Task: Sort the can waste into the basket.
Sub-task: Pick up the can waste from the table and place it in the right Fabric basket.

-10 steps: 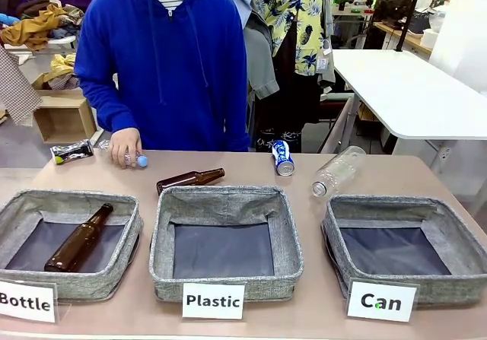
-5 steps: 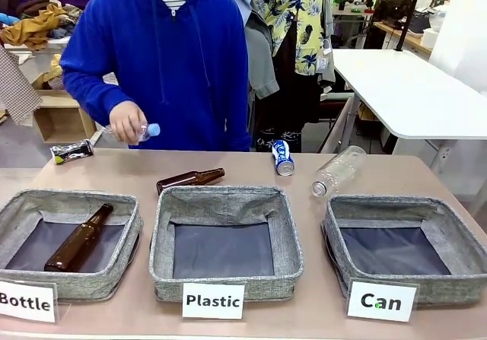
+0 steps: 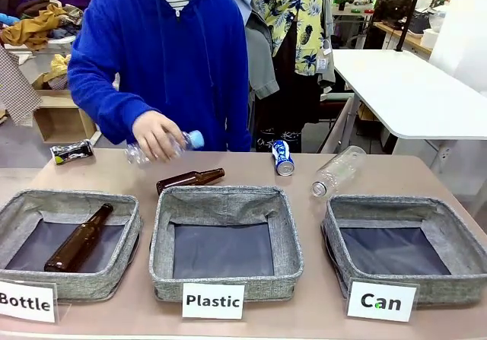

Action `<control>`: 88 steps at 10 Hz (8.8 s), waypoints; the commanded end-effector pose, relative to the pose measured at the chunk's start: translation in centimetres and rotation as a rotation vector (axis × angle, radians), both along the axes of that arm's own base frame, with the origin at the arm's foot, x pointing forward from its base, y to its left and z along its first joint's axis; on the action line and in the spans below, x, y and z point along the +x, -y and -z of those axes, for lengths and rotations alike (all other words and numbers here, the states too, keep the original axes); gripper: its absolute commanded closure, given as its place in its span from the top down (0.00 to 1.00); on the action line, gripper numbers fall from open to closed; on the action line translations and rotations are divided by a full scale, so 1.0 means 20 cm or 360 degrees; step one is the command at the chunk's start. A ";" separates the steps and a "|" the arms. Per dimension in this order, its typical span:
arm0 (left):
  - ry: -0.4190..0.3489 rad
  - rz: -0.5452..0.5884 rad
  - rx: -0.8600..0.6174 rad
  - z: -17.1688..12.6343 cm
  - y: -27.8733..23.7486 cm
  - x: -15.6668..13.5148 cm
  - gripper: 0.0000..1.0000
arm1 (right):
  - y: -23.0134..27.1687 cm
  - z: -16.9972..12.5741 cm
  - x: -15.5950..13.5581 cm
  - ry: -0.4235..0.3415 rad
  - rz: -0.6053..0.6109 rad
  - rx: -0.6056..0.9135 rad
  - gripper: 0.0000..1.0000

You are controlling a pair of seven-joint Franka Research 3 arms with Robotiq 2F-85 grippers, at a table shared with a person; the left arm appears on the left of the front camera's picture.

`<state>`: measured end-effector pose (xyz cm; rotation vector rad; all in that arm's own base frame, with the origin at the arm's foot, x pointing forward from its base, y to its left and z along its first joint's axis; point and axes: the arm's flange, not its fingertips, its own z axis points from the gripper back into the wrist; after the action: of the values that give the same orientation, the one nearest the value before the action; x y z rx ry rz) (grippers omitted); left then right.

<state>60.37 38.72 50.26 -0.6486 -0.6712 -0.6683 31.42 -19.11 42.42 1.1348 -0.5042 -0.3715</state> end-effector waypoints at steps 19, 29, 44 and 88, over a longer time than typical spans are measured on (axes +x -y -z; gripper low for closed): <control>-0.0015 0.0231 0.0776 0.24 0.60 0.31 1.00 | 0.01 0.00 0.00 0.0050 -0.0007 0.0001 1.00; 0.0018 0.0670 0.1195 0.82 1.24 0.76 1.00 | 0.01 0.00 0.00 0.0050 -0.0007 0.0001 1.00; -0.0154 0.0570 0.1225 0.84 1.19 0.78 0.00 | 0.01 0.00 0.00 0.0050 -0.0007 0.0001 1.00; 0.0648 0.1281 0.0342 -0.10 4.01 -1.33 0.32 | 0.54 -0.21 -0.51 0.0021 -0.0319 -0.0348 1.00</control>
<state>30.47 -38.20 53.60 -0.6578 -0.7086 -1.6516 21.64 -28.71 47.05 0.9601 -0.4038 -0.1508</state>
